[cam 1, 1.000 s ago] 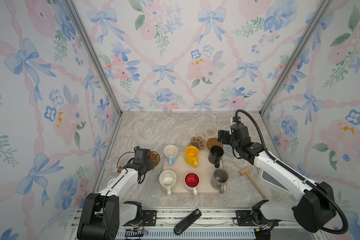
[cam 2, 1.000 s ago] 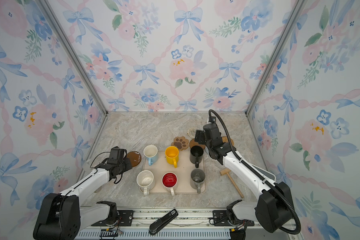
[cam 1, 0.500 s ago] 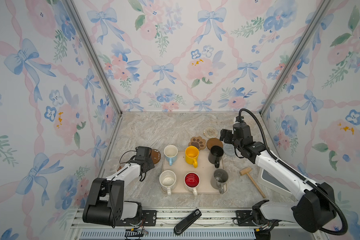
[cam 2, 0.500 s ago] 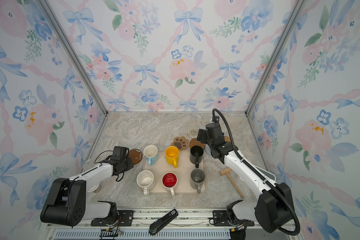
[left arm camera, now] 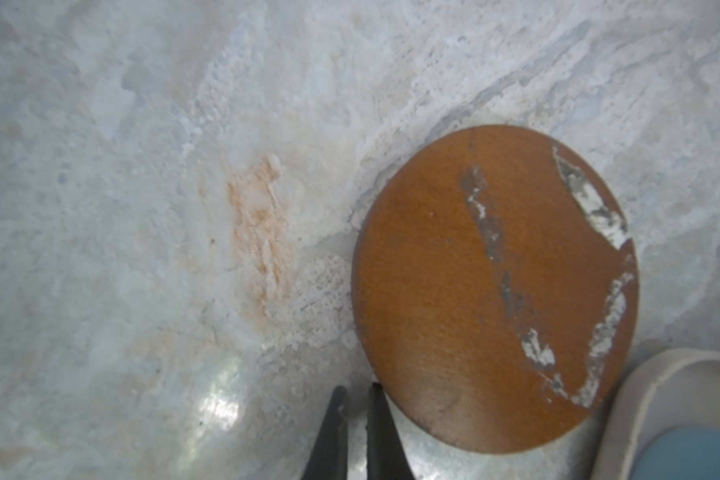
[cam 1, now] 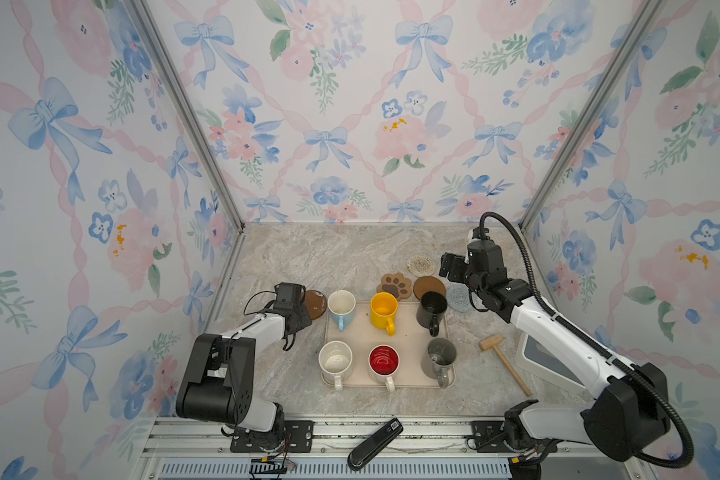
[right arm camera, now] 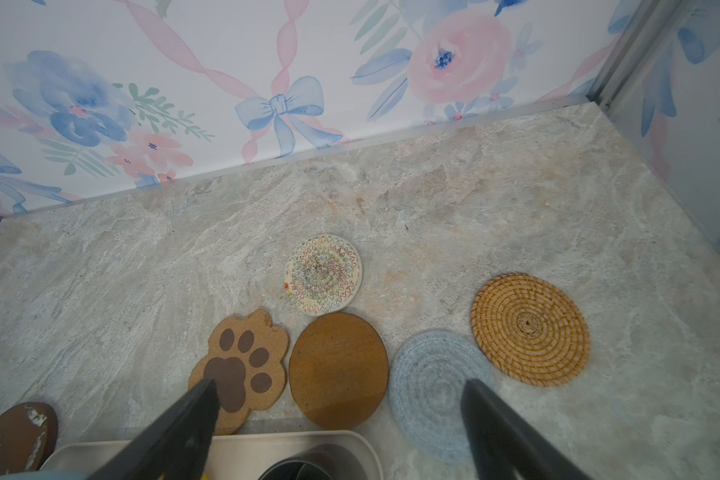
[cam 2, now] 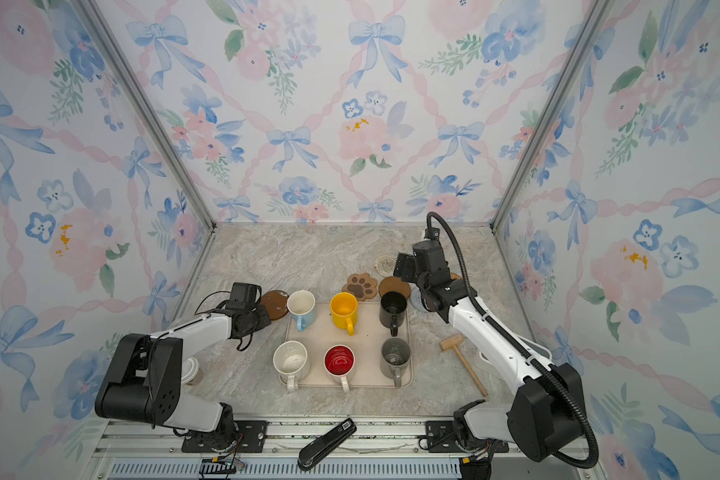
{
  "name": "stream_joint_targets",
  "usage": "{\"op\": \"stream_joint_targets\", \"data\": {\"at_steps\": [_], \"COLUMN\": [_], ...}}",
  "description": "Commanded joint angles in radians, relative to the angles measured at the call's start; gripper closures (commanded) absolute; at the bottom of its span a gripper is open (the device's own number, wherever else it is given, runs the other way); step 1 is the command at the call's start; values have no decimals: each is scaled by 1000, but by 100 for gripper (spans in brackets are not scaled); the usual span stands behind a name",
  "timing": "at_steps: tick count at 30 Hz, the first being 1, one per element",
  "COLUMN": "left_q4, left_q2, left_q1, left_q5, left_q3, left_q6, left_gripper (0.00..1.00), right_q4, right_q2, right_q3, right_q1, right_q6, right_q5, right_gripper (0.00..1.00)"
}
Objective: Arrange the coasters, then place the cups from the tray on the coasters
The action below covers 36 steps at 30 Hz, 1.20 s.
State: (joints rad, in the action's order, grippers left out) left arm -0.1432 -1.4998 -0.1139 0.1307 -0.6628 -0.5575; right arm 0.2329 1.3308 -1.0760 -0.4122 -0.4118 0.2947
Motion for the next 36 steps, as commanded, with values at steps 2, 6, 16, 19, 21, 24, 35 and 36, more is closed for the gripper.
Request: {"op": "stream_joint_targets", "data": {"at_steps": [2, 6, 16, 19, 21, 24, 35, 36], "left_q4": [16, 19, 20, 19, 19, 19, 18, 18], "left_q2": [-81, -144, -244, -282, -300, -331, -277, -265], "left_q1": [7, 6, 7, 7, 7, 6, 6, 7], "left_q5": [-32, -63, -114, -136, -143, -146, -198, -204], "left_q3": [-61, -144, -272, -310, -335, -377, -397, -387], "left_q6": [18, 10, 5, 4, 1, 3, 14, 14], "left_gripper": [92, 93, 93, 93, 93, 93, 93, 93], "right_q4": [50, 89, 150, 174, 195, 231, 273, 298], "right_q2": [23, 50, 120, 149, 172, 205, 317, 366], "right_q3": [-54, -100, -196, -231, -256, -295, -406, -442], "right_q1": [10, 15, 27, 32, 37, 38, 22, 25], "right_q6": [-6, -4, -4, -8, -13, -21, -6, 11], "right_q5": [-16, -28, -85, -112, -140, -187, -337, -358], "right_gripper": [6, 6, 6, 6, 6, 7, 9, 11]}}
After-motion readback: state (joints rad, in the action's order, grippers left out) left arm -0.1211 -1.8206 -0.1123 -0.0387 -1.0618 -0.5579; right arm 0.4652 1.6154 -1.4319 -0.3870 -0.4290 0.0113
